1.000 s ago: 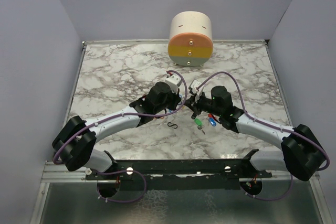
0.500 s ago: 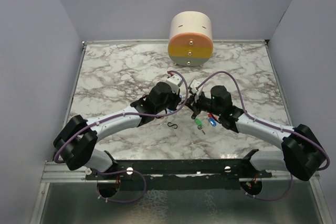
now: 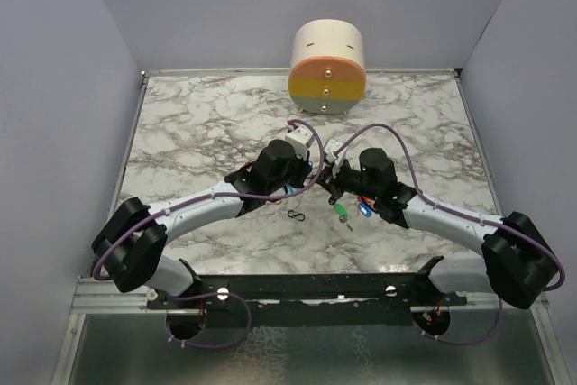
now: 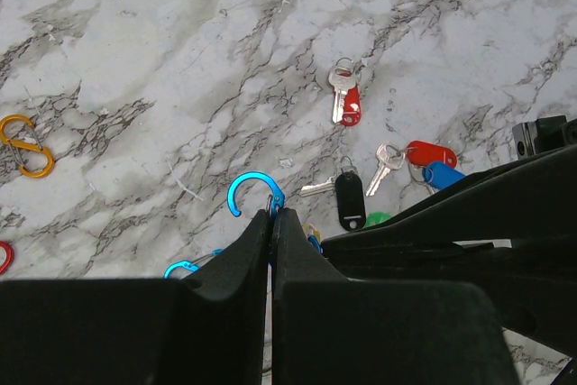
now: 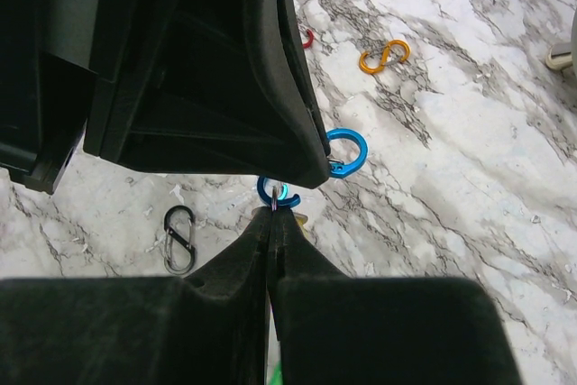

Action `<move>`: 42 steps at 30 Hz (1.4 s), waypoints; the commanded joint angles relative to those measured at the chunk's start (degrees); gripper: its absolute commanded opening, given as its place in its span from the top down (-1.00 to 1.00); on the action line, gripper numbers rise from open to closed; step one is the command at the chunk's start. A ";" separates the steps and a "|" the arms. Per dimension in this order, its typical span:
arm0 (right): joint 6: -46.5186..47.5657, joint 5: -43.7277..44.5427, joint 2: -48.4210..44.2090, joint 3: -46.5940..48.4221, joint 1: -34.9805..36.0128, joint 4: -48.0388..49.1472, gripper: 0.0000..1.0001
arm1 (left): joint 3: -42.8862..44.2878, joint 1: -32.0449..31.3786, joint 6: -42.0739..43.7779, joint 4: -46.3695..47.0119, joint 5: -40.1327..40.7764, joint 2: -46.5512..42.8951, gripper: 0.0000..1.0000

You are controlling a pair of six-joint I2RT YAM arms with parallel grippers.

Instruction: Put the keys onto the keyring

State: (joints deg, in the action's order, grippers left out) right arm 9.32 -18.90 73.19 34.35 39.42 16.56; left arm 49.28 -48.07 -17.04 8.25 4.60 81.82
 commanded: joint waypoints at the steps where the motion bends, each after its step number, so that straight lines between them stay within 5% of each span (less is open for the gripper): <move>1: 0.62 0.26 0.00 1.72 0.64 -0.91 0.99 | 1.97 -0.43 0.43 0.72 1.35 0.56 1.00; 9: 0.24 -0.43 0.34 2.18 0.83 -1.49 0.97 | 2.05 -0.39 0.09 0.88 2.79 0.70 1.00; 17: -1.13 -0.88 -0.85 1.66 0.92 -2.25 0.35 | 2.07 -0.42 -0.10 0.71 6.05 0.39 1.00; 42: -9.59 19.09 -7.07 -1.62 0.92 -1.44 0.00 | 1.06 -0.32 0.63 -1.00 11.74 -2.11 1.00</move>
State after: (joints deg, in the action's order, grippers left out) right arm 1.58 -3.42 66.85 32.91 40.05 13.76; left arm 49.28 -48.14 -16.97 7.86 14.41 81.54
